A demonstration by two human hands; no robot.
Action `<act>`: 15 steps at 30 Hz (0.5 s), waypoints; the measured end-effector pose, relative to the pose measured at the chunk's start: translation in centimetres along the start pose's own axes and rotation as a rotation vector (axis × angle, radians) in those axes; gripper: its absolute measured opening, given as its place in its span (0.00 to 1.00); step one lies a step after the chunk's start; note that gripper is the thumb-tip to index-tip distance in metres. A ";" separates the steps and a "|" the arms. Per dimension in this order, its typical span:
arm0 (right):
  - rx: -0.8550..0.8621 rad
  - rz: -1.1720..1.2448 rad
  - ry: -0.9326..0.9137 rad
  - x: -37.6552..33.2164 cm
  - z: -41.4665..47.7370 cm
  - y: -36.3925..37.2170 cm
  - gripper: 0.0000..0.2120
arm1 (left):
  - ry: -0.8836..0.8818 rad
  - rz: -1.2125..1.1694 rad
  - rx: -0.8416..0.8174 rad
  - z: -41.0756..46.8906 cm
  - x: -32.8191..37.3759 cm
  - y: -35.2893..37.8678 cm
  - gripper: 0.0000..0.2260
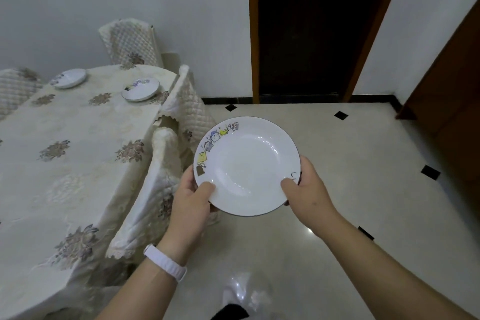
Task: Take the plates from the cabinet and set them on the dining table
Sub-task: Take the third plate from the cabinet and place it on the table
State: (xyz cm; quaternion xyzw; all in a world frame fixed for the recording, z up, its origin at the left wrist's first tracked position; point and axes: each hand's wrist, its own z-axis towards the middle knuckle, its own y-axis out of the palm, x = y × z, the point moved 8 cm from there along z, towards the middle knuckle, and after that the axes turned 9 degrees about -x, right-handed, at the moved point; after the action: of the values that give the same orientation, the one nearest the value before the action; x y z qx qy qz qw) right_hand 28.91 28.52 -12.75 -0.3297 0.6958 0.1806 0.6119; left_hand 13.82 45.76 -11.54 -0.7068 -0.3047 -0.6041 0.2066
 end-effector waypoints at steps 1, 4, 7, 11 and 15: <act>0.001 0.000 0.009 0.0 1.0 -0.1 0.20 | -0.006 -0.001 0.002 0.9 0.0 0.1 0.22; -0.008 -0.016 0.025 -0.2 3.8 -0.2 0.20 | -0.016 -0.033 0.006 3.7 -0.2 0.4 0.21; 0.001 -0.033 0.039 -0.5 7.3 -0.4 0.22 | -0.030 -0.062 0.003 7.5 -0.5 0.6 0.21; 0.026 -0.060 0.058 -1.1 13.2 -0.4 0.20 | -0.060 -0.102 -0.019 14.0 -0.8 0.6 0.20; 0.019 -0.103 0.075 -2.8 20.6 1.3 0.21 | -0.076 -0.118 -0.028 21.3 0.1 -1.1 0.21</act>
State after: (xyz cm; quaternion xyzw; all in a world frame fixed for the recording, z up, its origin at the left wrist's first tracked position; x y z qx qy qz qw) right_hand 43.18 43.59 -14.04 -0.3659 0.7021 0.1296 0.5969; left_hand 28.59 60.62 -15.50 -0.7129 -0.3449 -0.5921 0.1491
